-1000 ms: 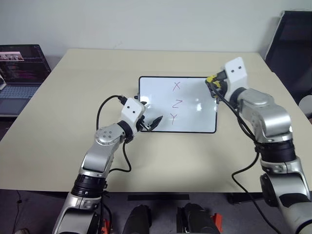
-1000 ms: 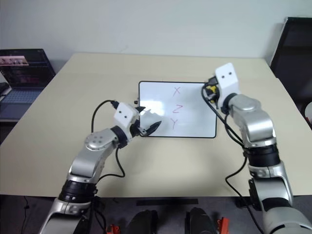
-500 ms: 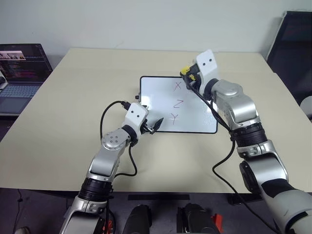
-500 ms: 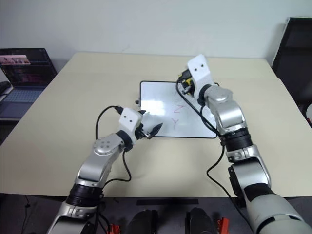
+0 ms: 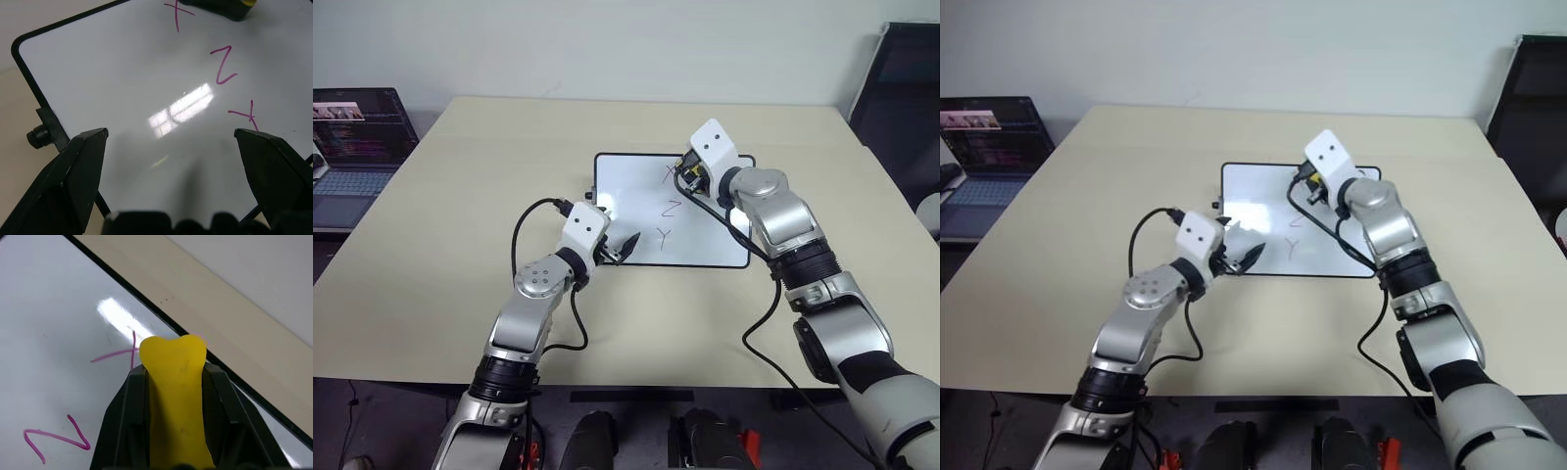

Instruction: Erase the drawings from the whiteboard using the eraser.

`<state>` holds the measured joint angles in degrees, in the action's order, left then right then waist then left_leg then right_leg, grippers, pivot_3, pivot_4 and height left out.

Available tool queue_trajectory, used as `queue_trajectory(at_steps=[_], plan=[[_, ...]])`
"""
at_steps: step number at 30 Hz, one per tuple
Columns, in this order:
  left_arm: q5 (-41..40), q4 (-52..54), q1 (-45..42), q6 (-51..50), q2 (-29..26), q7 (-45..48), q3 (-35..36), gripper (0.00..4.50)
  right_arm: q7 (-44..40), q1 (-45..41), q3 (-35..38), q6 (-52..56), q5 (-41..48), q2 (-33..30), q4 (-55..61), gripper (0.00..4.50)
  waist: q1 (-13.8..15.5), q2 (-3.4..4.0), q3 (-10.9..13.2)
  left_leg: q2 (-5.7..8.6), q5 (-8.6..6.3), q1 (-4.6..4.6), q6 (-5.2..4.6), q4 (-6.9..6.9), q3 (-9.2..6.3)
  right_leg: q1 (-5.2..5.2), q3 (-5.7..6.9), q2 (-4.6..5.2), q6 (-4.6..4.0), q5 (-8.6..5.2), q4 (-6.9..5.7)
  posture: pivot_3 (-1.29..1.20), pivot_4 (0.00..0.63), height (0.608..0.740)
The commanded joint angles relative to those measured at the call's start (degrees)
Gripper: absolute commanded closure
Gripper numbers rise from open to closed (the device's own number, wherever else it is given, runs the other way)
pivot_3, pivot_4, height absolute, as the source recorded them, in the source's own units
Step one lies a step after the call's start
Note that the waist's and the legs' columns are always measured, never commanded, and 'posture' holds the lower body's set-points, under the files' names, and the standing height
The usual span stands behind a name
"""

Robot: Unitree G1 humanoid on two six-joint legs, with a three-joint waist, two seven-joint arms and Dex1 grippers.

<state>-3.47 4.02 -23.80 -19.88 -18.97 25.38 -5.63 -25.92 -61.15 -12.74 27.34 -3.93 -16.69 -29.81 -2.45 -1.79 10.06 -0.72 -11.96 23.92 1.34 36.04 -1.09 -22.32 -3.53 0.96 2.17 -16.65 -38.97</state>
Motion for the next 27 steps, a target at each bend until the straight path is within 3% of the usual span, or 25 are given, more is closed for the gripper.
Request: queue_trajectory(at_steps=[1, 12, 27], plan=[[-0.15, 3.0, -1.61, -0.03, 0.11, -0.71, 1.06, 0.0, -0.26, -3.21, -0.13, -2.9, -1.61, 0.3, -2.33, 3.44, -0.09, 0.0, 0.0, 0.0, 0.0, 0.0, 0.0, 0.0, 0.0, 0.0, 0.0, 0.0, 0.0, 0.0, -0.01, 0.0, 0.15, 0.74], [-0.25, 3.68, -1.95, -0.47, 0.07, -1.55, 1.76, 0.0, -1.79, -6.56, 0.02, -5.81, -2.45, 2.41, -9.35, 3.44, -0.67, 0.0, 0.0, 0.0, 0.01, -0.04, 0.01, 0.02, -0.01, 0.02, 0.0, 0.0, -0.01, 0.01, -0.07, 0.0, 0.15, 0.74], [-0.79, 3.41, -2.43, -0.6, -0.58, -2.45, 4.66, 0.0, -4.92, -3.77, -1.15, -2.47, -2.56, 5.2, -7.16, 3.44, -0.79, 0.0, 0.0, -0.01, 0.0, -0.04, 0.01, 0.0, -0.01, 0.02, 0.02, 0.02, -0.01, 0.01, -0.05, 0.0, 0.15, 0.74]])
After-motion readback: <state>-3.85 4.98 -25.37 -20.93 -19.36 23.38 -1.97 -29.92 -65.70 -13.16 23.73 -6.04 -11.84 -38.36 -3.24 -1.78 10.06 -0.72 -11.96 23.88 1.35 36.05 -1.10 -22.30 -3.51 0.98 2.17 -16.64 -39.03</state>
